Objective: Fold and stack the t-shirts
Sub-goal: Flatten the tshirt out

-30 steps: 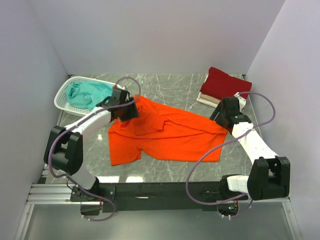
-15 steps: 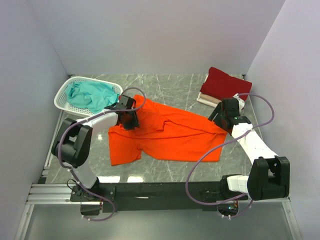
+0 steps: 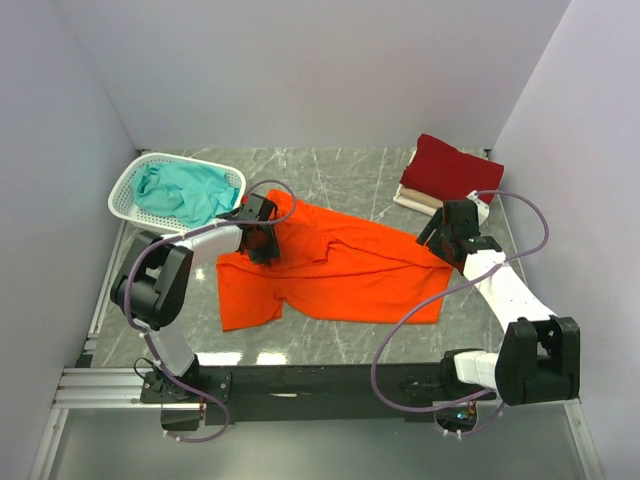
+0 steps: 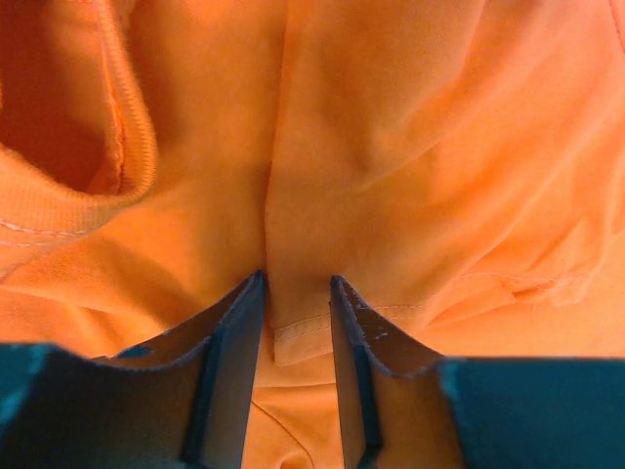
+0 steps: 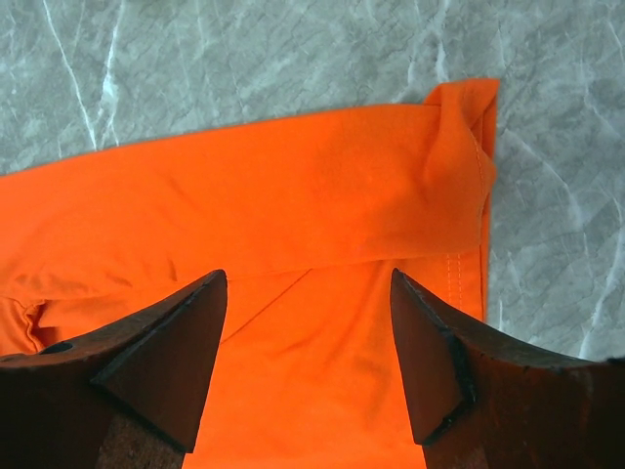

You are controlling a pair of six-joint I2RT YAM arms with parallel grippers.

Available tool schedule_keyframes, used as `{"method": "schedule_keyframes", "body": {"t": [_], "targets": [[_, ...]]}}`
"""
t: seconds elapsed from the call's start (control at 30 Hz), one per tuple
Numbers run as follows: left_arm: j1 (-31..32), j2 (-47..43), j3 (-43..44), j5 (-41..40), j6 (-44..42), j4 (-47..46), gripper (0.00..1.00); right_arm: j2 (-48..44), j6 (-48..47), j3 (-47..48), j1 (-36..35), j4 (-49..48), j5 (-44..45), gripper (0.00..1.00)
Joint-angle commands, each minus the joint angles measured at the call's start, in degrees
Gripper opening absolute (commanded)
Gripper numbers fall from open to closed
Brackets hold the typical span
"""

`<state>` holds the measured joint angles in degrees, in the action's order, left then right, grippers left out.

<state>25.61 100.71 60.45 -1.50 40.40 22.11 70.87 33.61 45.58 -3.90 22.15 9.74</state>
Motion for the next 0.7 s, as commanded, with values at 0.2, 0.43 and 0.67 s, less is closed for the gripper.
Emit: {"method": "schedule_keyframes", "body": {"t": [0.2, 0.43, 0.67], "targets": [[0.76, 0.72, 1.08, 0.27, 1.26, -0.4, 0.25, -2.23, 0.41, -0.58, 0.21, -1.59, 0.72, 0.74], [0.85, -2.61, 1.6, -0.52, 1.87, 0.13, 0.15, -2.14, 0.41, -1.37, 0.91, -1.41, 0.99, 0.74], [0.85, -3.94, 1.96, -1.23, 1.78, 0.92, 0.07, -2.05, 0.15, -1.55, 2.32, -1.5, 0.63, 0.74]]}}
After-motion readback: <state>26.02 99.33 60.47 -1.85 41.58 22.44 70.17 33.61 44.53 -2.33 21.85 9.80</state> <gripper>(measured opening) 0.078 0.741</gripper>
